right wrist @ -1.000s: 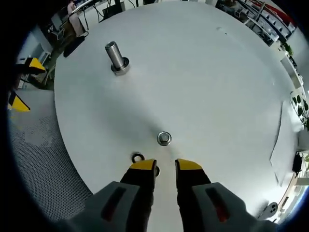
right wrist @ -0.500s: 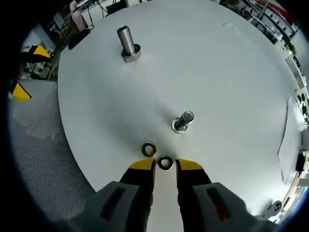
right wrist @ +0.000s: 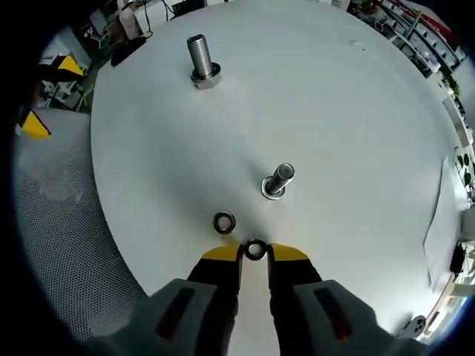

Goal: Place the washer onto the threaded stud by aligning its center hole with the stud, sliding it down to the base, and recovering from edge contact or off-axis alignment until the washer reaches the visible bottom stop.

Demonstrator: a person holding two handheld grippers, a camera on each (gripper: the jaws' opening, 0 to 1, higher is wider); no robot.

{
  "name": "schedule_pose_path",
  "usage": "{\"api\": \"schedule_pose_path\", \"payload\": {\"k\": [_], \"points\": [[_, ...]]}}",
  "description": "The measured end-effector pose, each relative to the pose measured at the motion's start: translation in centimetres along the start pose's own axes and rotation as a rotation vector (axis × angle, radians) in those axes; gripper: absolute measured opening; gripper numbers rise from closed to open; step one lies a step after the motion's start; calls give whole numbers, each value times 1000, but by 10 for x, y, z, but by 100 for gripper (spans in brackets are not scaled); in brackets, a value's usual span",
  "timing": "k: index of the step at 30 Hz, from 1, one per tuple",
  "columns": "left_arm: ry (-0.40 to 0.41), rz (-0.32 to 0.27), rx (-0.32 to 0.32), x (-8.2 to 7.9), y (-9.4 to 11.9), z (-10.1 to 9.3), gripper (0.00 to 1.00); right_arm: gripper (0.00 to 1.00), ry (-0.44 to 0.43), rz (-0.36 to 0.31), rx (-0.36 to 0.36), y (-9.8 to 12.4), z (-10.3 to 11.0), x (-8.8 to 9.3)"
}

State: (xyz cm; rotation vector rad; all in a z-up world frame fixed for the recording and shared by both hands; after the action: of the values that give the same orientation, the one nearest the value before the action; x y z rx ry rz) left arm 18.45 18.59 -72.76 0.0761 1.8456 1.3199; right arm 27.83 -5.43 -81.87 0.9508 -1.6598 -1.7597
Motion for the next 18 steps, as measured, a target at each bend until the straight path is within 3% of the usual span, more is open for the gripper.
{"api": "schedule_pose_path", "payload": {"k": [11, 18], "points": [[-3, 4, -1, 0, 0, 0, 41, 15, 144, 97, 10, -1, 2, -6], [1, 2, 4, 0, -1, 0, 41, 14, 103, 154, 8, -2, 1, -10]]}}
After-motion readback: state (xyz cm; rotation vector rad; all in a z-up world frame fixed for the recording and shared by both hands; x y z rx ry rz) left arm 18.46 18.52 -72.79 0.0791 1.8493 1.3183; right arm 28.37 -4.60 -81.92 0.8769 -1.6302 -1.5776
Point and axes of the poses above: the point that each gripper's makers call its tool centre point, and the gripper's own axes: y roughly backward along the fingers, z roughly to its left, x roughly out of its underside, the point moved 5 cm from there along y, roughly backward along the fingers, and after that the axes turned 5 degrees about z, right-handed, at the moved point
